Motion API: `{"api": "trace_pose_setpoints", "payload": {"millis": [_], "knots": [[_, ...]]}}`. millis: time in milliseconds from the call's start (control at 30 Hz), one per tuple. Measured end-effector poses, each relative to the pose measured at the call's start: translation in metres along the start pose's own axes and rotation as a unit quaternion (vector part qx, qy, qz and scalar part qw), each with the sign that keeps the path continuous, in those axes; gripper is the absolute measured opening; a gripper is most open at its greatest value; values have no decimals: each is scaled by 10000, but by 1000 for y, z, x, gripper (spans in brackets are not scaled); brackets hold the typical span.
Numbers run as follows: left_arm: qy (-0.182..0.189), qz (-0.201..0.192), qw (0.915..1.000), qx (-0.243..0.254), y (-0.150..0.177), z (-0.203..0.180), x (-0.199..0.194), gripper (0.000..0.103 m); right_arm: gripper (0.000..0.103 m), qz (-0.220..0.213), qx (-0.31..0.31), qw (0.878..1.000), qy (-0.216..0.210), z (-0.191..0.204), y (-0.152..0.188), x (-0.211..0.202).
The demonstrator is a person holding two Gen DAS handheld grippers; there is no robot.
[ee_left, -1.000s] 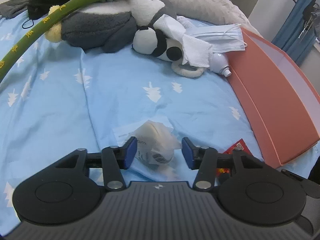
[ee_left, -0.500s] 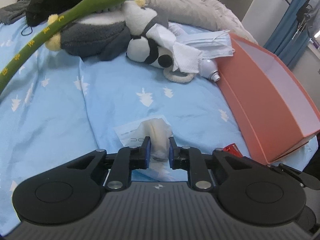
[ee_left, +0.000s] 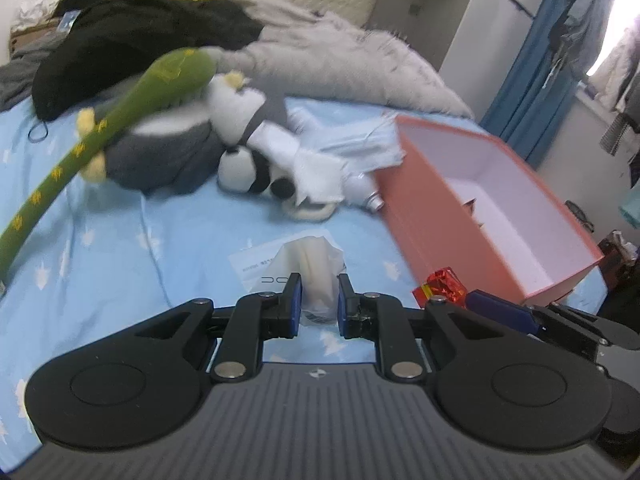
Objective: Organize soft objects
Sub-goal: 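Carry the red packet with the right gripper while the left carries the sachet over the box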
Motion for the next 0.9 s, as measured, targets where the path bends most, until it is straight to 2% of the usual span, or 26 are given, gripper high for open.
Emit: {"api": "trace_pose_setpoints", "payload": {"millis": [367, 900], "knots": [[452, -323, 9983, 183, -19, -36, -30, 21, 40, -534, -13, 9984, 163, -7, -38, -47], [1347, -338, 9886, 578, -38, -123, -11, 21, 40, -773, 288, 9923, 928, -66, -42, -97]]}}
Point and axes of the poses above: each gripper's, at about its wrist camera, not at the fingertips, and x roughly the way its jaws point, z to its left, y to its underside, the point moved 5 cm from there along x, roughly the way its jaws point, and after that the axes turned 6 degrees about -y, right-handed, at the moved point
